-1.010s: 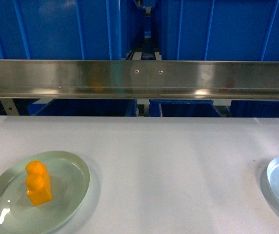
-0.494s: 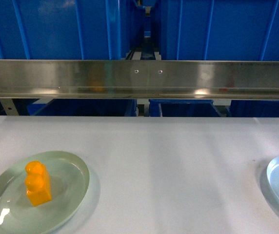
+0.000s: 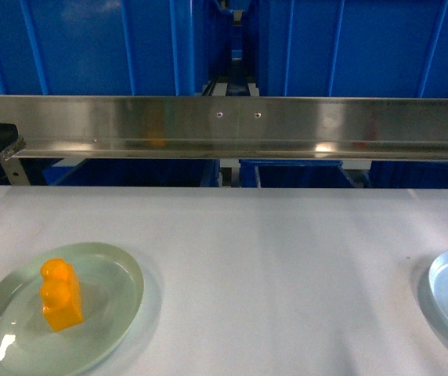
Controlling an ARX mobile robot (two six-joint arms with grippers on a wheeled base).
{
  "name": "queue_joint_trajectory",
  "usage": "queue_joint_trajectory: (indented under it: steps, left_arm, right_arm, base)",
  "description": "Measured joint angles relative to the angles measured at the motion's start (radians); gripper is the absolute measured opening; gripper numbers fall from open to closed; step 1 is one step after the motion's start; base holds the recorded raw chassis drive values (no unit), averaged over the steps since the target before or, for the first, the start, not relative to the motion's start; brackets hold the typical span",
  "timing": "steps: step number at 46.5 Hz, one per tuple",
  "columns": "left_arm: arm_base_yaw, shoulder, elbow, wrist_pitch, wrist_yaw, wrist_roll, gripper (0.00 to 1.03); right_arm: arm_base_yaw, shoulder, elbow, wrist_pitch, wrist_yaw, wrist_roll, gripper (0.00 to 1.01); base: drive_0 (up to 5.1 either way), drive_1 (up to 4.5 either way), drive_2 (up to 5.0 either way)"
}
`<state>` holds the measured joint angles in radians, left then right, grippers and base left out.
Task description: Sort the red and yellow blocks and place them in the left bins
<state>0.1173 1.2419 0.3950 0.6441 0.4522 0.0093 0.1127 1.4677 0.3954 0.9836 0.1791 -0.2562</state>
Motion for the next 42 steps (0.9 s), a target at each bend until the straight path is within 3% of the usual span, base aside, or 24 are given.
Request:
queue_joint_trajectory:
  steps: [22, 23, 25, 34, 38, 42]
  left_arm:
    - [0.003, -0.003, 0.0, 0.006, -0.004, 0.014, 0.98]
    - [0.003, -0.003, 0.0, 0.006, -0.005, 0.017, 0.98]
    - [0.003, -0.003, 0.0, 0.006, -0.005, 0.017, 0.98]
    - [0.003, -0.003, 0.0, 0.006, -0.004, 0.017, 0.98]
    - [0.003, -0.003, 0.0, 0.006, -0.005, 0.017, 0.98]
    - [0.003, -0.003, 0.0, 0.006, -0.005, 0.017, 0.98]
  right_arm:
    - [-0.161, 0.209, 0.109, -0.085, -0.078, -0.016, 0.98]
    - [-0.216, 0.256, 0.135, -0.183, -0.126, 0.024, 0.98]
    - [-0.233, 0.261, 0.142, -0.216, -0.146, 0.05, 0.98]
    - [-0.251, 0.267, 0.168, -0.283, -0.185, 0.145, 0.98]
    - [-0.248, 0.274, 0.175, -0.314, -0.224, 0.189, 0.98]
    - [-0.237, 0.293, 0.175, -0.32, -0.229, 0.208, 0.98]
  base:
    - [0.0, 0.0, 0.0]
    - [0.0, 0.0, 0.0]
    - [0.0, 0.0, 0.0]
    - [0.0, 0.0, 0.0]
    - [0.0, 0.0, 0.0]
    - [0.0, 0.0, 0.0]
